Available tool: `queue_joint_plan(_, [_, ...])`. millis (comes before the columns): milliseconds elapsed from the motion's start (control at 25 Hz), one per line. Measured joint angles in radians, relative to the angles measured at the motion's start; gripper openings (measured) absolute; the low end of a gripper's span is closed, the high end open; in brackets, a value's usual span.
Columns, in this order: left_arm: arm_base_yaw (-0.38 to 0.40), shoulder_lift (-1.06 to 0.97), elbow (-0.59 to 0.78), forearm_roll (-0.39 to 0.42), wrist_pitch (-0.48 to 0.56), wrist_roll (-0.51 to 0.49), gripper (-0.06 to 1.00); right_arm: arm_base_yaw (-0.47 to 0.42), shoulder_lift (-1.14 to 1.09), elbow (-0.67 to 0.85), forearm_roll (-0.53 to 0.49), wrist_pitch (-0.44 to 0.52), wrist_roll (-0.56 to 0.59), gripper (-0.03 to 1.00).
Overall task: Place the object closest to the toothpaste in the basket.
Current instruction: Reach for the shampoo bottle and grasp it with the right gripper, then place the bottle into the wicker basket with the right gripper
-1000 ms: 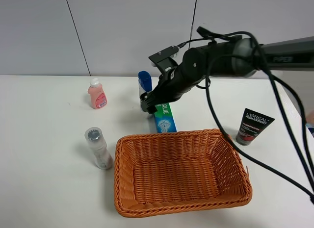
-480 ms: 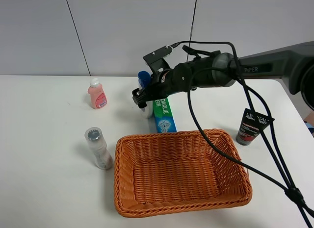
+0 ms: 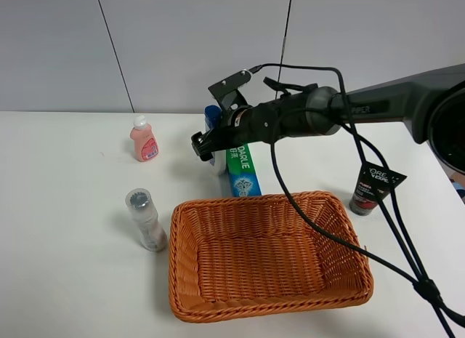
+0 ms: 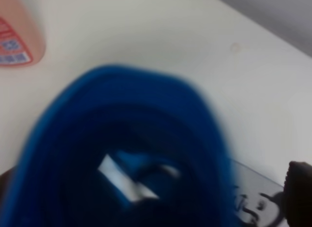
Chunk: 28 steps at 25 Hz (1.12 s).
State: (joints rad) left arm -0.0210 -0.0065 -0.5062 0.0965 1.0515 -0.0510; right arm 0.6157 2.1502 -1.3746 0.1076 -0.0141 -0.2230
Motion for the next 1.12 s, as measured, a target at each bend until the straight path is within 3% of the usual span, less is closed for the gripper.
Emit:
queue_joint_plan(200, [0.000,0.000,0.000,0.000,0.000,0.000,1.00,0.009,0.022,0.000,-0.008,-0.052,0.000,0.93])
queue_joint_plan(280, [0.000,0.000,0.000,0.000,0.000,0.000,1.00,0.012,0.025,0.000,-0.016,-0.052,0.000,0.80])
queue_joint_plan(360, [0.000,0.000,0.000,0.000,0.000,-0.001,1.00,0.013,0.029,0.000,-0.024,-0.050,0.000,0.55])
queue_joint_plan(440, [0.000,0.000,0.000,0.000,0.000,-0.001,1.00,0.013,0.029,0.000,-0.027,-0.051,0.005,0.48])
queue_joint_plan(480, [0.000,0.000,0.000,0.000,0.000,-0.001,1.00,0.014,0.029,0.000,-0.027,-0.049,0.008,0.37])
queue_joint_plan(600, [0.000,0.000,0.000,0.001,0.000,-0.001,1.00,0.015,0.019,0.000,-0.027,-0.036,0.009,0.37])
queue_joint_plan(960, [0.000,0.000,0.000,0.001,0.000,0.000,1.00,0.016,-0.258,0.001,-0.024,0.161,0.009,0.37])
queue_joint_plan(1120, [0.000,0.000,0.000,0.001,0.000,-0.001,1.00,0.018,-0.422,0.001,0.043,0.334,0.009,0.37])
